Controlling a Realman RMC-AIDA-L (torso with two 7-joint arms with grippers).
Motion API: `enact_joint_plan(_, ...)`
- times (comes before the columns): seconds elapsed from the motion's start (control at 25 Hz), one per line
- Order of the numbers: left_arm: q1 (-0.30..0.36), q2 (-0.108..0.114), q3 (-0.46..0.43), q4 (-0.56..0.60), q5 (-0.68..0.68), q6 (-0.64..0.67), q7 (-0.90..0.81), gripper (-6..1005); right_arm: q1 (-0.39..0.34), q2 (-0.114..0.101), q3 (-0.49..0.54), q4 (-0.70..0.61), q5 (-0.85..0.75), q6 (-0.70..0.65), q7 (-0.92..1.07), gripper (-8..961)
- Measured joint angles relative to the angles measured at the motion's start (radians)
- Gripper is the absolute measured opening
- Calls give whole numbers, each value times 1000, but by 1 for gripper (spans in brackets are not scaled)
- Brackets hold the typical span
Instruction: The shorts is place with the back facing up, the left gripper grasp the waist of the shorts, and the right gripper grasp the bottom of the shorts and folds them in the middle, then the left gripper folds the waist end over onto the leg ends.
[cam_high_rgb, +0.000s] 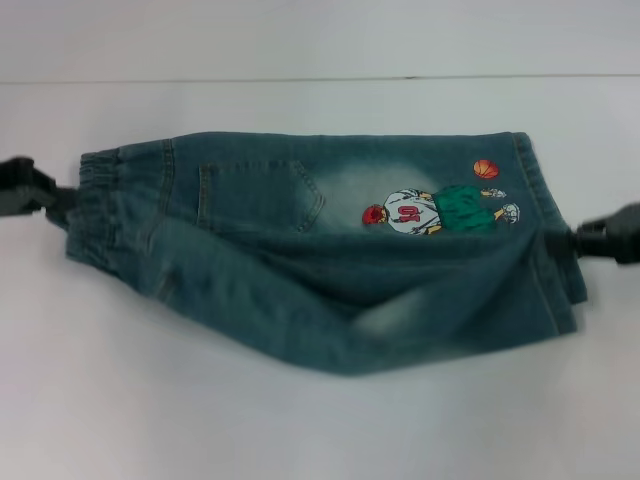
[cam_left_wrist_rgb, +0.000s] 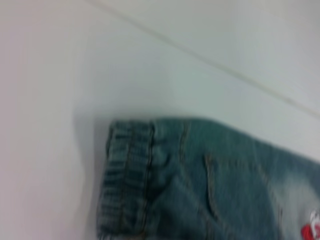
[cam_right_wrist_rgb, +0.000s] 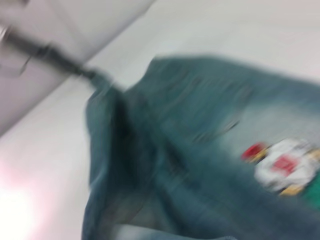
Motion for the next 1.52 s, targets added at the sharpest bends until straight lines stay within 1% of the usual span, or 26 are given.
enact_joint_plan(0.2,10,-2,-4,-8,-92,-74,2,111,-15,1,43,49,82,131,6,3)
enact_joint_plan(0.32,17,-9,2,-16,-125,-133,3,114,-20,12,47,56,140,197,-7,3)
enact_joint_plan(0.52,31,-22,2,-32,-146,-211,14,119,-14,39,40,61,193,347,-32,2)
enact_joint_plan(0.8,60,-46,4,-35,-170,-303,41,126,22,94,33,65,195,549,-92,2)
enact_joint_plan(0.92,71,-51,7,-39,-185,-325,56,129,39,109,29,77,196,623,-119,2)
enact_joint_plan(1.04,75,-55,4,-54,-215,-336,92,132,57,116,24,98,198,673,-147,3)
enact_joint_plan(1.2,85,-80,4,-63,-279,-364,163,136,75,129,18,124,201,721,-190,2)
enact_joint_plan(1.36,90,-100,3,-76,-316,-398,230,140,78,152,16,132,219,780,-229,4)
enact_joint_plan(1.52,91,-107,7,-110,-320,-458,259,144,78,172,13,139,241,820,-256,8)
